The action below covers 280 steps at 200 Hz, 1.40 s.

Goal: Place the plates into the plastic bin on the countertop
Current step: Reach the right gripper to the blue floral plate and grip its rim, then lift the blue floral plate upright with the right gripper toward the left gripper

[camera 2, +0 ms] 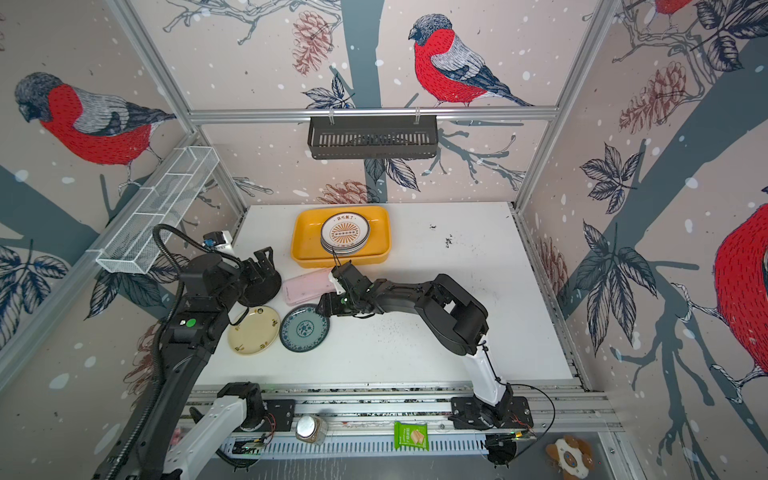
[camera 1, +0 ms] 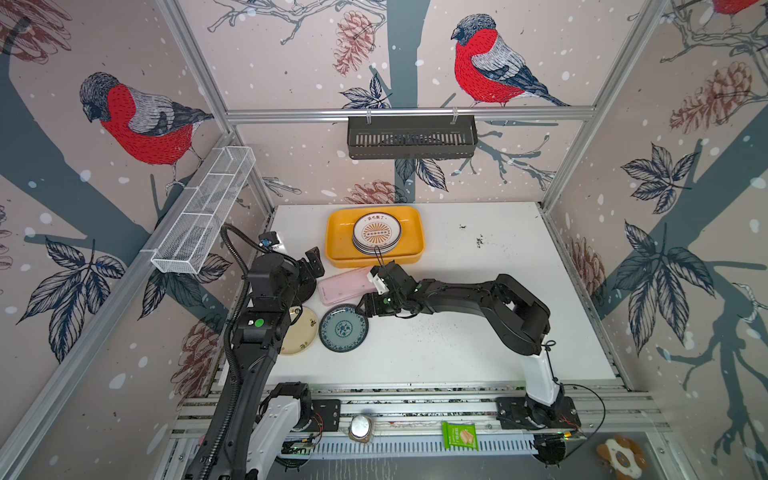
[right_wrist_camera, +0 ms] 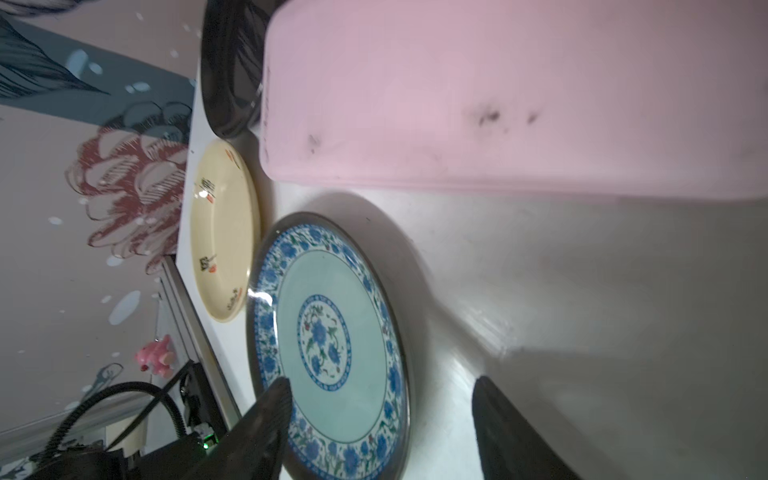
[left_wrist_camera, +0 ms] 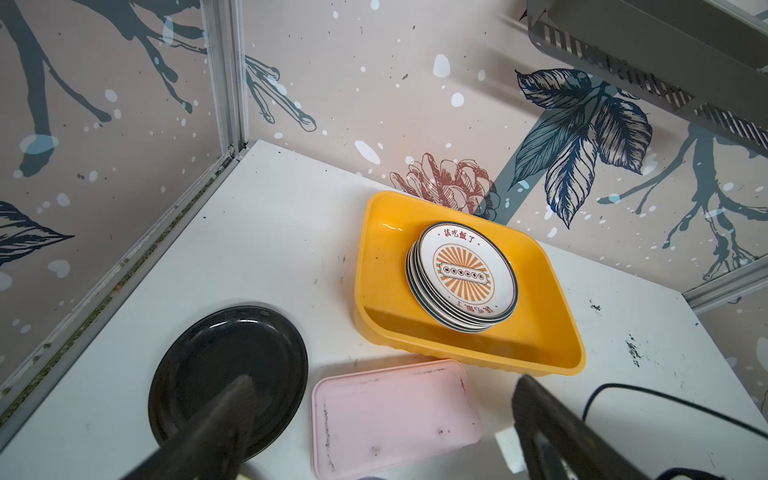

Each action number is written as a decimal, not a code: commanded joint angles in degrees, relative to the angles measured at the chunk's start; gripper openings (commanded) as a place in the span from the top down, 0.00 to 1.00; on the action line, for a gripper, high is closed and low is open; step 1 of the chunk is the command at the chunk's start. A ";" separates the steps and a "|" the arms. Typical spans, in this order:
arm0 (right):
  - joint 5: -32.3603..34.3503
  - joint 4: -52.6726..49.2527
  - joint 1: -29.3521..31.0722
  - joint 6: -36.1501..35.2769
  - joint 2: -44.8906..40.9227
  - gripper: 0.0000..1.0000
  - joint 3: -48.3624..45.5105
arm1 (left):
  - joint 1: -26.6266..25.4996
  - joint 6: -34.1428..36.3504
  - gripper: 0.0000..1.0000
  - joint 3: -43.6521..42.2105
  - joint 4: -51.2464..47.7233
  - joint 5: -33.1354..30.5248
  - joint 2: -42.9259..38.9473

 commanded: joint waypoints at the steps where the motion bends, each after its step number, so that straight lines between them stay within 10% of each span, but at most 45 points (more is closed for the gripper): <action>1: 1.13 -6.85 0.82 -4.03 1.08 0.33 1.90 | 0.63 -1.09 0.04 -0.31 2.07 1.99 -0.34; 165: 7.71 -12.56 2.80 -1.81 3.02 0.95 5.90 | 3.79 -2.37 0.04 -0.85 3.22 6.77 1.80; 280: 12.27 -3.70 -3.08 0.79 -18.51 0.98 -10.05 | 5.48 -1.57 0.04 -0.84 7.16 20.06 9.37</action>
